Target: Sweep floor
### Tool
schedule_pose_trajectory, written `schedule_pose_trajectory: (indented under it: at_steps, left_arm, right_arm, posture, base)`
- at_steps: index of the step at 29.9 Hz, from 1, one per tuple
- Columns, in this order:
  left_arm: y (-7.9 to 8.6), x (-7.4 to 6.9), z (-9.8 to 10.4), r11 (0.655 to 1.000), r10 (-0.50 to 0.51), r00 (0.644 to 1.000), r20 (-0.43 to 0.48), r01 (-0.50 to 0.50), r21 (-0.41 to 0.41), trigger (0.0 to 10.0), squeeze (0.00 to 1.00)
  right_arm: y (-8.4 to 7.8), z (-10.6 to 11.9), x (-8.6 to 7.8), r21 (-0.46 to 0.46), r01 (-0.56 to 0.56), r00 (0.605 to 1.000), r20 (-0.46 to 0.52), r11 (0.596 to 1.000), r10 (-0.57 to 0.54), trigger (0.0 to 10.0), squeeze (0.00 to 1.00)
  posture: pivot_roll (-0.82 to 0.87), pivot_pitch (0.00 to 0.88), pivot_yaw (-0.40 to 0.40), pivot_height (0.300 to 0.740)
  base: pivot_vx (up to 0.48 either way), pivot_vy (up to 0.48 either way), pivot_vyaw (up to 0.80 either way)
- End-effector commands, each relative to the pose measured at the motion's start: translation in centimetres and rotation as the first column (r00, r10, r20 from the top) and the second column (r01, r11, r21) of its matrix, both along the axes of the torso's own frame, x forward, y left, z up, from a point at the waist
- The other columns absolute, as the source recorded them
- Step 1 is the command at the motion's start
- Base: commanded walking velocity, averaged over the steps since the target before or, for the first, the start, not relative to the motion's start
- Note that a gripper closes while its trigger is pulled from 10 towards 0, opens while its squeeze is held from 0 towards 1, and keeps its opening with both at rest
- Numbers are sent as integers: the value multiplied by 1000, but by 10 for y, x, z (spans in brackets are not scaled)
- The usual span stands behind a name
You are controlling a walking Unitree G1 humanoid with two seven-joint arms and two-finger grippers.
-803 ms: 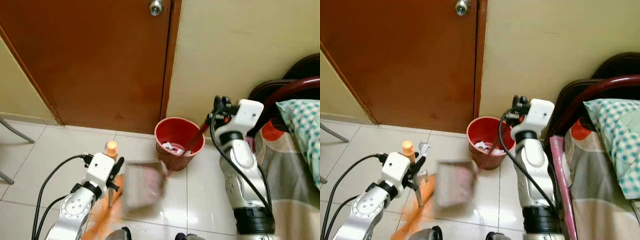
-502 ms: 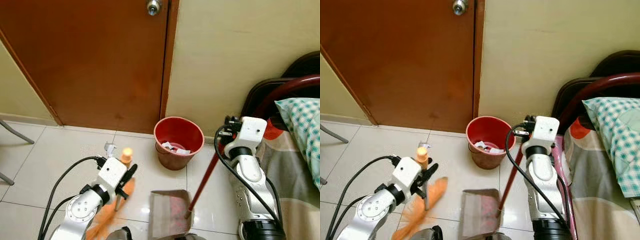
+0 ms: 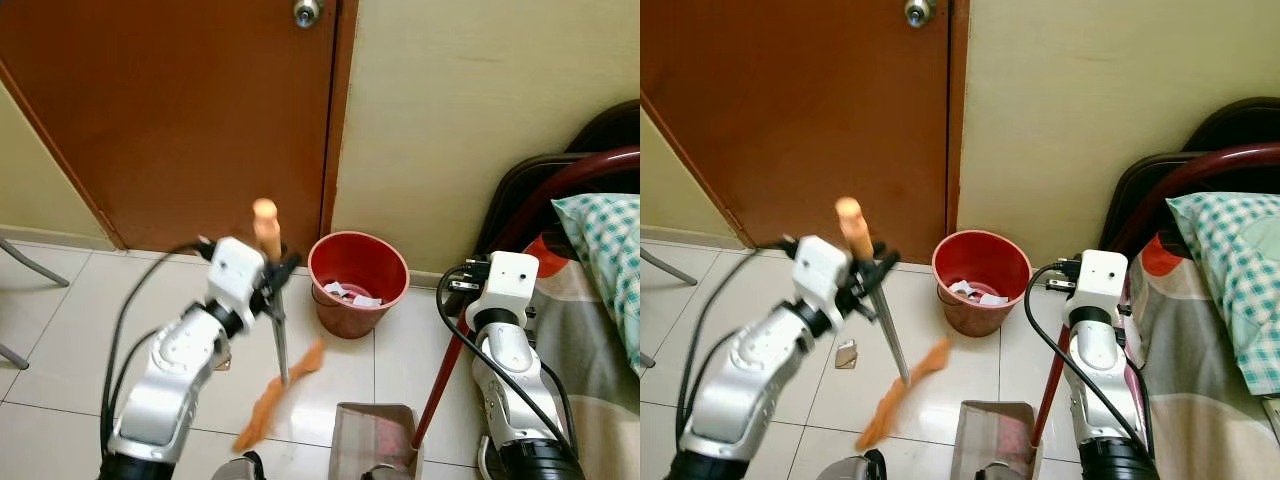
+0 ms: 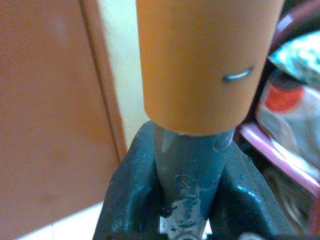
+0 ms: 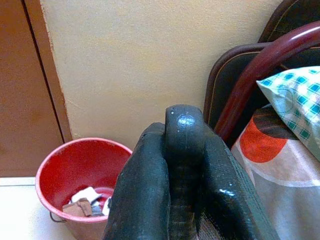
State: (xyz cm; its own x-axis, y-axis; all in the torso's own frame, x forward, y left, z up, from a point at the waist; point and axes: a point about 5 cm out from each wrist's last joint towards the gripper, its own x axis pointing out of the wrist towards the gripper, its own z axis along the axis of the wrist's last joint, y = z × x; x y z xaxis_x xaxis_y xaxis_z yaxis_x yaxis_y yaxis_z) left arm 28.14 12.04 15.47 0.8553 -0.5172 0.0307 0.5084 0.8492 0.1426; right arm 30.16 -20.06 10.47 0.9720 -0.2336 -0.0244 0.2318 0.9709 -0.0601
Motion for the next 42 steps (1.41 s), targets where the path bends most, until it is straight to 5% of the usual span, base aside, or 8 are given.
schedule_pose_trajectory:
  at_steps: [1, 5, 16, 21, 25, 34, 39, 42]
  left_arm:
    - [10, 4, 23, 998, 57, 993, 107, -56, -14, 10000, 0]
    - [18, 15, 56, 995, 104, 970, 222, -103, -16, 10000, 0]
    - [48, 26, 96, 973, 187, 896, 404, -225, 46, 10000, 0]
    - [75, 29, 60, 953, 276, 918, 285, -300, 44, 10000, 0]
    - [80, 29, 31, 946, 295, 932, 211, -316, 74, 10000, 0]
    - [61, 32, -27, 964, 236, 970, 59, -241, 112, 10000, 0]
    - [44, 33, -35, 982, 144, 989, 26, -146, 118, 10000, 0]
    - [22, 27, -33, 998, 27, 999, -19, -26, 52, 10000, 0]
  right_arm:
    - [-4, -2, 0, -11, 17, 1000, -9, 1000, -17, 10000, 0]
    - [-1, -4, 2, -18, 4, 1000, -14, 1000, -4, 10000, 0]
    - [1, -6, 5, -23, -7, 1000, -13, 1000, 7, 10000, 0]
    - [3, -7, 6, -18, -9, 1000, -11, 1000, 9, 10000, 0]
    - [2, -6, 8, -19, -4, 1000, -4, 1000, 4, 10000, 0]
    - [-5, 6, 16, -22, 24, 999, 38, 999, -23, 10000, 0]
    - [-6, 12, 21, -29, 46, 997, 64, 999, -44, 10000, 0]
    - [-10, 17, 28, -42, 87, 993, 87, 995, -83, 10000, 0]
  posture:
    - [96, 158, -22, 740]
    - [101, 156, -26, 740]
    - [105, 153, -25, 740]
    - [107, 155, -21, 740]
    - [98, 158, -17, 740]
    - [74, 159, -7, 740]
    - [72, 160, 2, 740]
    - [78, 162, 2, 740]
  base:
    - [0, 0, 0]
    - [0, 0, 0]
    - [0, 0, 0]
    - [0, 0, 0]
    - [0, 0, 0]
    - [0, 0, 0]
    - [0, 0, 0]
    - [0, 0, 0]
